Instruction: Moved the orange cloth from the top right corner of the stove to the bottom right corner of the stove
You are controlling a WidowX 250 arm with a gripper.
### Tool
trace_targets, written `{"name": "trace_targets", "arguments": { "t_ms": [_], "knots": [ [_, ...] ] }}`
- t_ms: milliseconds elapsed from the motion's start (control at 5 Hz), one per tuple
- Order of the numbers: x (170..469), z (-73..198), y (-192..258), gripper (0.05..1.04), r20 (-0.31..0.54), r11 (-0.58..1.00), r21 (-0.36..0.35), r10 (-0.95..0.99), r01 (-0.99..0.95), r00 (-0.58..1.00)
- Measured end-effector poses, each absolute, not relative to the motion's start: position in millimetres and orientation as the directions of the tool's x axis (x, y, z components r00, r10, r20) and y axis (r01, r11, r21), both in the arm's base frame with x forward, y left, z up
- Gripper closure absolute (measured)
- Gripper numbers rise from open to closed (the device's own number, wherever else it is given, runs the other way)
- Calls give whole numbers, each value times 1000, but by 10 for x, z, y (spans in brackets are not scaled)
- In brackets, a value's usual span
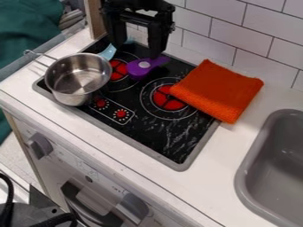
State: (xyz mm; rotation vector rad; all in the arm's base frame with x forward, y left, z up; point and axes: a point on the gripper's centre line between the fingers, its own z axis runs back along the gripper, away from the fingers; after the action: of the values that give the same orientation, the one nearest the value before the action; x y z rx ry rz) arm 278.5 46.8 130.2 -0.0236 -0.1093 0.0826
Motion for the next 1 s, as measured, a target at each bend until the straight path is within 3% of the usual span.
{"name": "trace_targets", "arguments": {
  "t_ms": [200,600,1000],
  "knots": [
    [2777,1213,469,79,77,995,-31,93,-91,993],
    [3047,1041,12,79,36,997,22,72,-72,997],
    [3319,756,-251,79,65,980,40,190,-193,980]
  ]
}}
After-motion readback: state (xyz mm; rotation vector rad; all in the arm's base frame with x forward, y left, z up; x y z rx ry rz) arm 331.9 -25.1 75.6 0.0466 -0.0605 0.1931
